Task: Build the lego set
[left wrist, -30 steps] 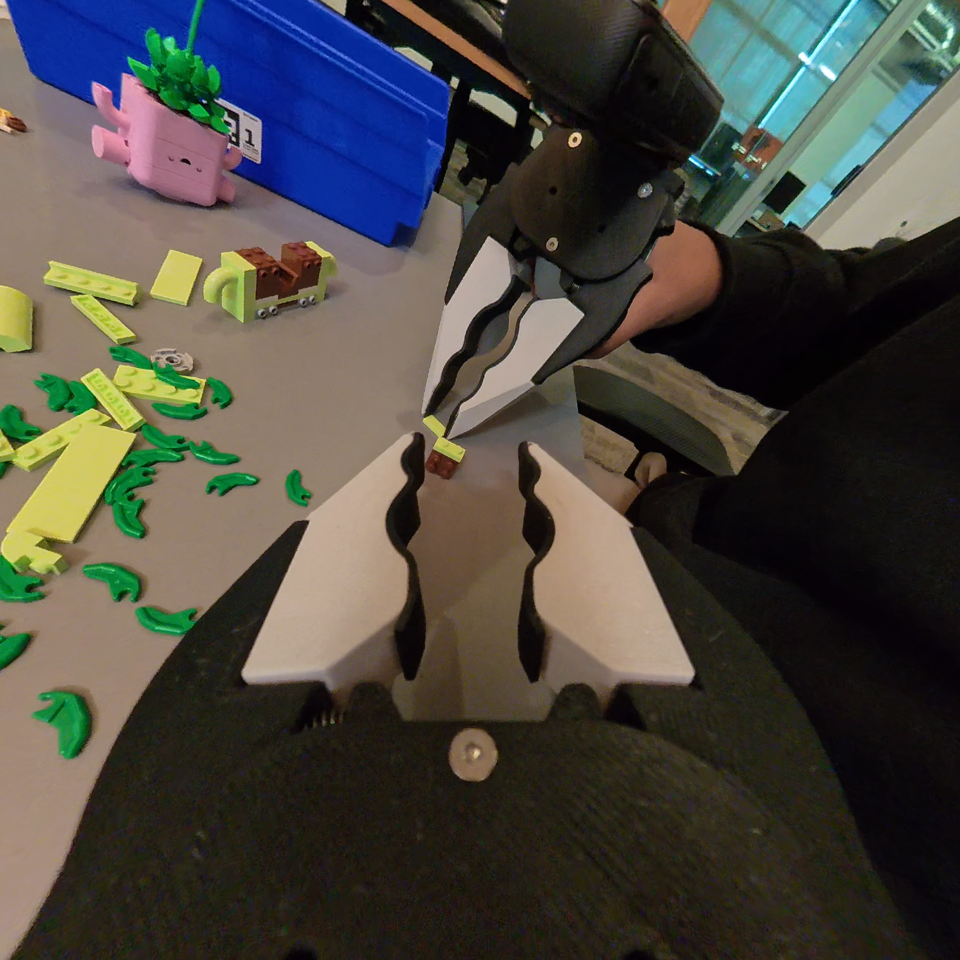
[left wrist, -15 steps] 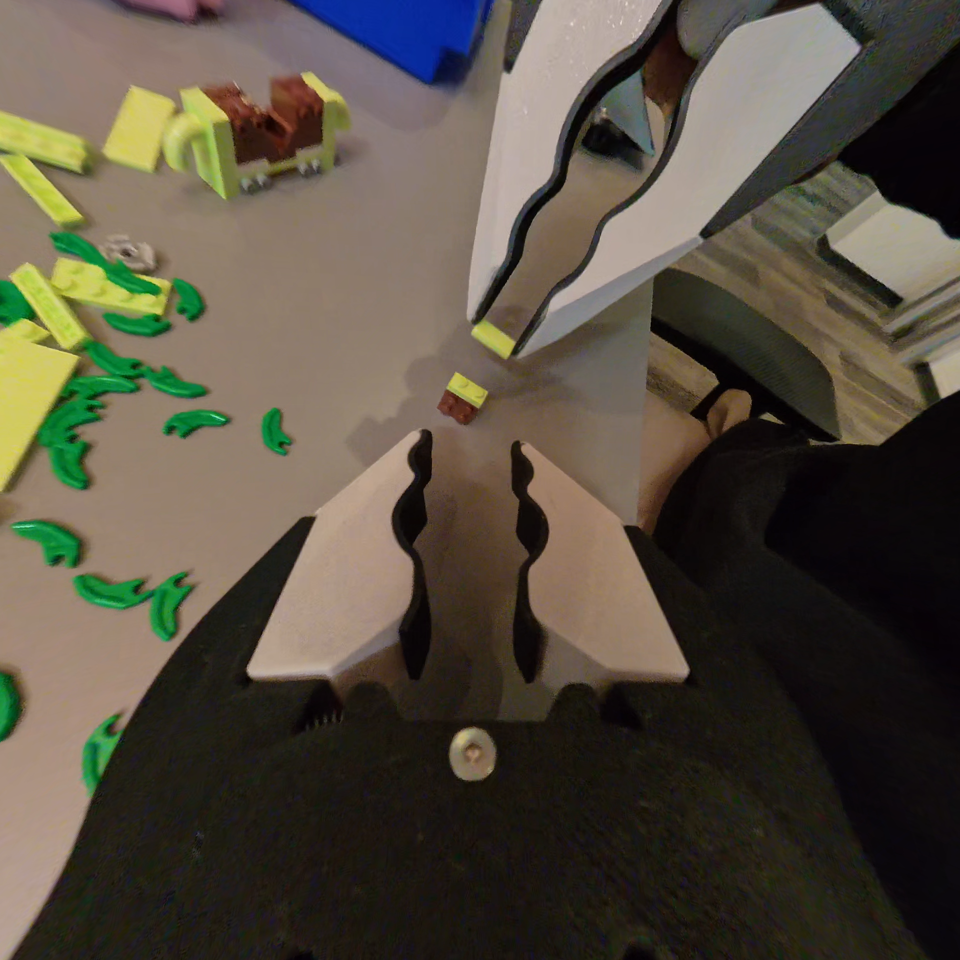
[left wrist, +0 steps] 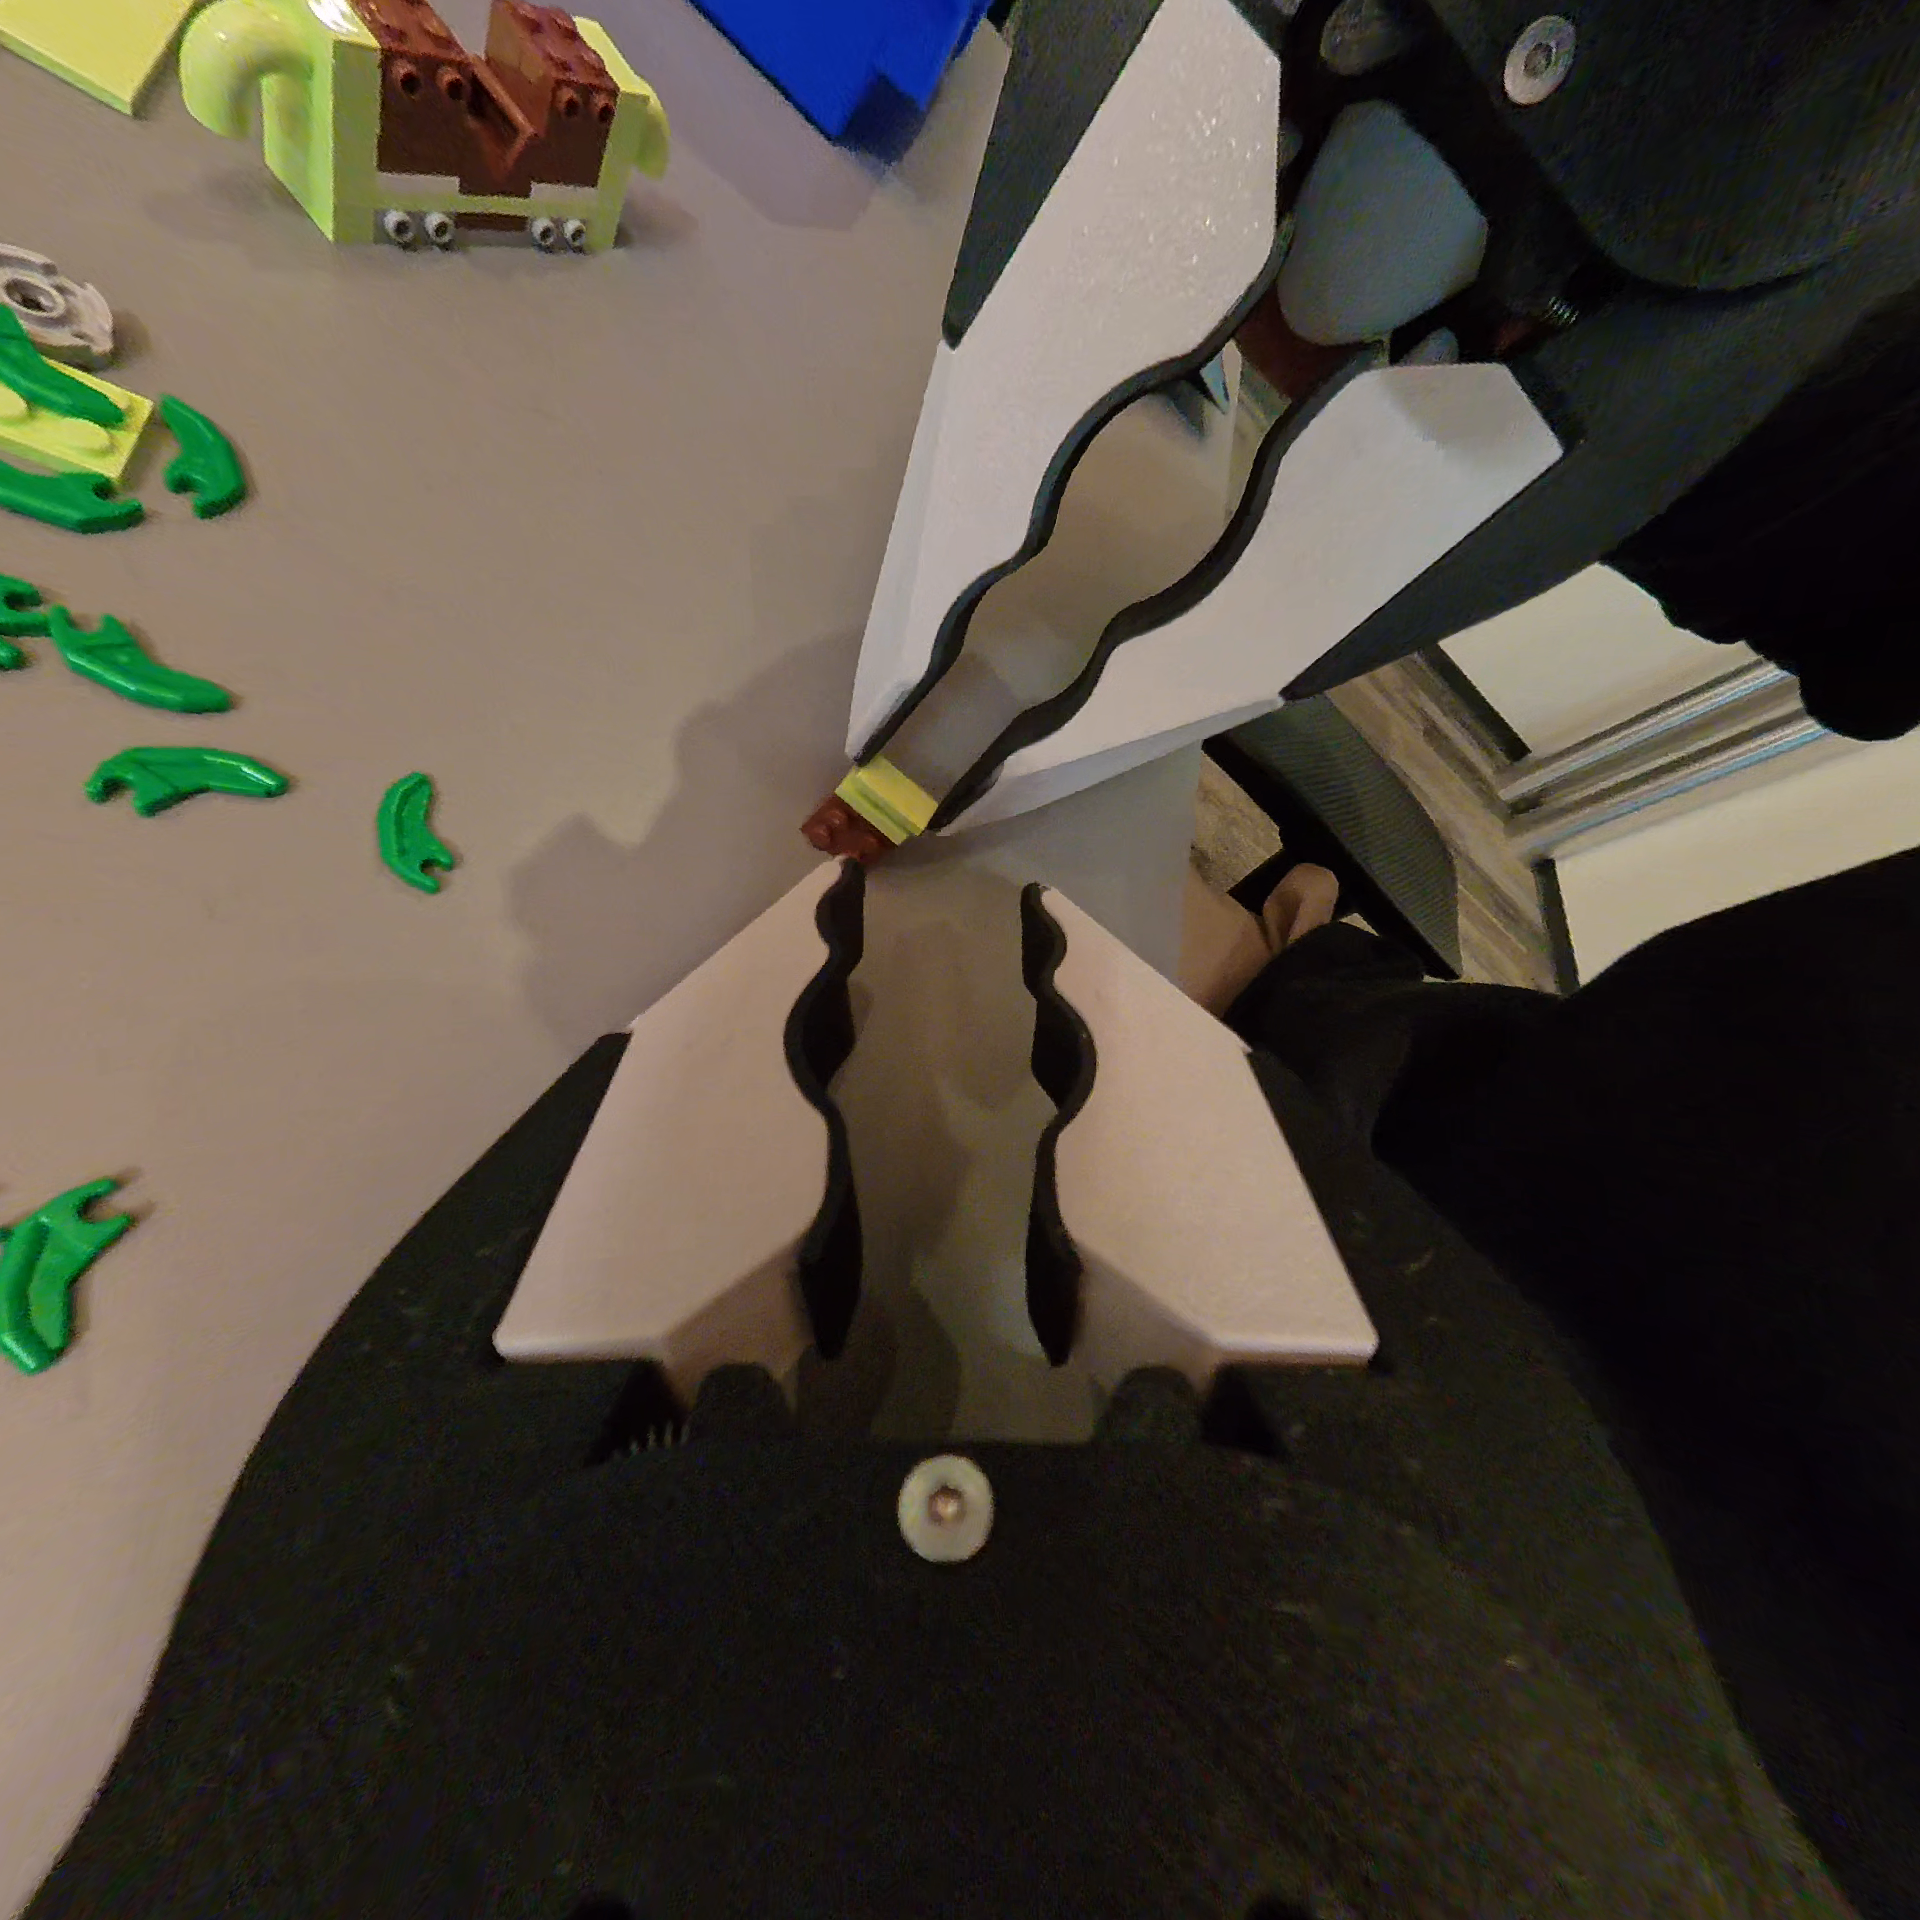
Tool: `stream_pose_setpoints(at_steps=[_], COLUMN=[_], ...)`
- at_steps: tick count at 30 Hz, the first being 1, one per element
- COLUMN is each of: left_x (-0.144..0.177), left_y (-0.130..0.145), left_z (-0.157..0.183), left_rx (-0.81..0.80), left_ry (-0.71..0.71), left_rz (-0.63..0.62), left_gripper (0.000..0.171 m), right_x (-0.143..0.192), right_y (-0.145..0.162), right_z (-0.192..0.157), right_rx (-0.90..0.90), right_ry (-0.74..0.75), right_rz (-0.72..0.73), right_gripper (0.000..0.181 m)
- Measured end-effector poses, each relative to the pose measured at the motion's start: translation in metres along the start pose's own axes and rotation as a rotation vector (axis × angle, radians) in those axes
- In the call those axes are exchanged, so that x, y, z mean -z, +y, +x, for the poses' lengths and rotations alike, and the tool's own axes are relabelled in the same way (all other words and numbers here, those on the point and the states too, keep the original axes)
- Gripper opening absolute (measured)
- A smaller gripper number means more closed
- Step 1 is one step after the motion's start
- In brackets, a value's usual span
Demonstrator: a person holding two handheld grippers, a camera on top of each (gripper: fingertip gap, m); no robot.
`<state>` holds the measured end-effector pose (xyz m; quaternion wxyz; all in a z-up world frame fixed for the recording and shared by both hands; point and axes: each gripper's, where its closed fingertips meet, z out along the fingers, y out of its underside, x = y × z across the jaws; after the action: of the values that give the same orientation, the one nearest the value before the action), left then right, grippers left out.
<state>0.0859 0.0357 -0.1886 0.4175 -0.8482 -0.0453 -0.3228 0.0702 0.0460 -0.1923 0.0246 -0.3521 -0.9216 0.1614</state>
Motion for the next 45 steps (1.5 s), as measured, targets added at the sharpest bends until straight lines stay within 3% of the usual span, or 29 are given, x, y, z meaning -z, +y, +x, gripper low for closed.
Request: stream_pose_setpoints(at_steps=[45], left_x=[-0.0102], left_y=[-0.0022], left_z=[0.0030], left_rx=[-0.004], left_ry=[-0.009], left_rz=[-0.003], left_gripper=[0.030], right_x=[-0.0002], right_y=[0.0009], right_z=[-0.0014], right_rx=[0.075], right_ry=[-0.033], right_rz=[-0.019], right_gripper=[0.013])
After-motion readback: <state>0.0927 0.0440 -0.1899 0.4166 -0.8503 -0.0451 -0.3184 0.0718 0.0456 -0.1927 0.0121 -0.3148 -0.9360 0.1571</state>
